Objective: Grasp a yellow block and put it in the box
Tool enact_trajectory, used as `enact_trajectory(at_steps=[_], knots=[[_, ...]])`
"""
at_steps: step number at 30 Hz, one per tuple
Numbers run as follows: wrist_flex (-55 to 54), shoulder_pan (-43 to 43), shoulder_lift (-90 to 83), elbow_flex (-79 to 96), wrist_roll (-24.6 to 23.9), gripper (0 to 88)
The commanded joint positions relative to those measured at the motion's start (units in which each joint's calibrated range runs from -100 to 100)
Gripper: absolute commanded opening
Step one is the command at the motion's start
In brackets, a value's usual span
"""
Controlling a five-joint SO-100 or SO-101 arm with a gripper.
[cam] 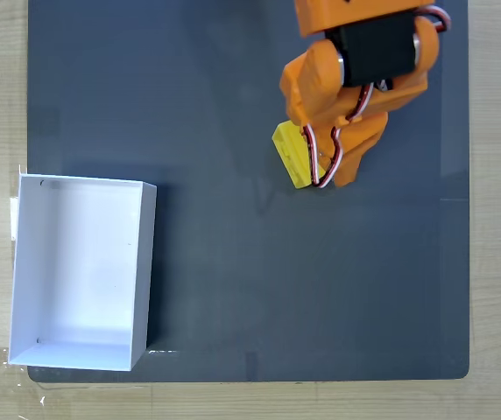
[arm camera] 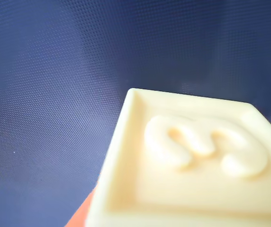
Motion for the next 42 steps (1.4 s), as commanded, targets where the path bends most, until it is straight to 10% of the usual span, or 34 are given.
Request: enact_trajectory(at_steps=[1, 12, 31, 42], knots=[[-0.07, 1.02, -0.57, -0.93, 0.29, 22.6], [-0.07, 3.71, -10.83, -16.94, 0.29, 22.5], [-25.99, 37.80, -4.30, -26.98, -4.02, 21.8], [-30.18, 38.65, 8.32, -26.98, -5.07, 21.8]])
